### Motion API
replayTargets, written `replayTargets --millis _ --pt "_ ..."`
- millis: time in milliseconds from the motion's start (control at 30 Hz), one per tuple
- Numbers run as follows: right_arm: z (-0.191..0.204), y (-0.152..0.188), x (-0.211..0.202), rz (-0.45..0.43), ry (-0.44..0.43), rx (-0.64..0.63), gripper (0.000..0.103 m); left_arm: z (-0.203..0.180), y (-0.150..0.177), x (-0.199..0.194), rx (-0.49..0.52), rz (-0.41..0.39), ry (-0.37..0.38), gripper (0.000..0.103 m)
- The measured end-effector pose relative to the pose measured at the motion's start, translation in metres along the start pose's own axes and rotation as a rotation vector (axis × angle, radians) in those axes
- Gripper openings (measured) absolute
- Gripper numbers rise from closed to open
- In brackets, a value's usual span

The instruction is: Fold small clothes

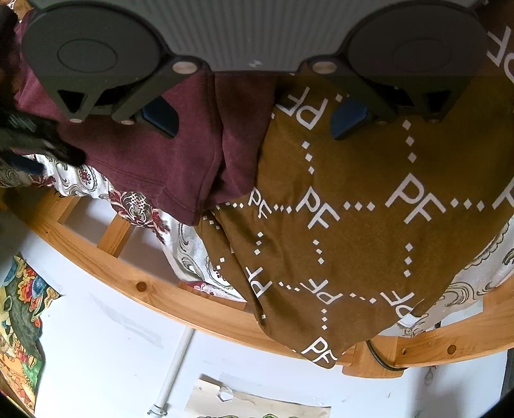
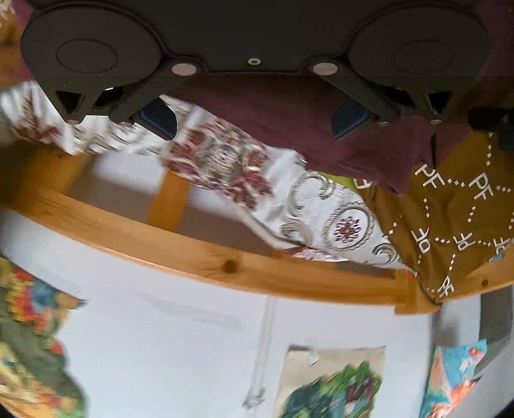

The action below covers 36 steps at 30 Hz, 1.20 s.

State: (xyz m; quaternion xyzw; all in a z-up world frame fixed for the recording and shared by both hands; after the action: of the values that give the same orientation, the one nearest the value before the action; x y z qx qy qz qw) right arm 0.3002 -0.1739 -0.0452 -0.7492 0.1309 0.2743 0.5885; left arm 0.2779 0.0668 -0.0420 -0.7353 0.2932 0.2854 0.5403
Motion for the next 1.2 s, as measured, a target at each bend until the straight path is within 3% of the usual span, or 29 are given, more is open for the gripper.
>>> replayTargets --millis 333,700,833,1067,1200 --pt "-0.024 0.092 -0.084 0.039 0.087 0.064 0.102 -0.012 0.012 -0.012 -0.009 -0.023 -0.029 0.102" --pt "-0.028 0.161 -0.158 0.037 0.119 0.149 0.102 -0.040 0.030 -0.068 0.013 -0.100 -0.057 0.102" --pt "-0.032 0.165 -0.153 0.055 0.109 0.193 0.102 -0.047 0.044 -0.081 0.014 -0.104 -0.076 0.103" --pt "-0.025 0.153 -0.141 0.041 0.106 0.197 0.102 -0.035 0.055 -0.059 -0.072 0.046 -0.033 0.102" --pt "-0.016 0.151 -0.133 0.053 0.103 0.171 0.102 -0.029 0.055 -0.041 -0.085 0.074 -0.032 0.102"
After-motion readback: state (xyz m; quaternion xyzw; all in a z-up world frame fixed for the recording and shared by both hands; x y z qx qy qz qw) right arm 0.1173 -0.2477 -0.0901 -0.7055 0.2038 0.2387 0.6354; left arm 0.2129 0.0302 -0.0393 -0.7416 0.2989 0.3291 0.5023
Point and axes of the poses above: each gripper's, at about its wrist camera, not at the fingertips, and x roughly the way its jaws point, z to its left, y to its underside, the point moved 2 cm from there along x, roughly the way its jaws point, and after that the axes turned 10 degrees about z, right-handed, at the moved point
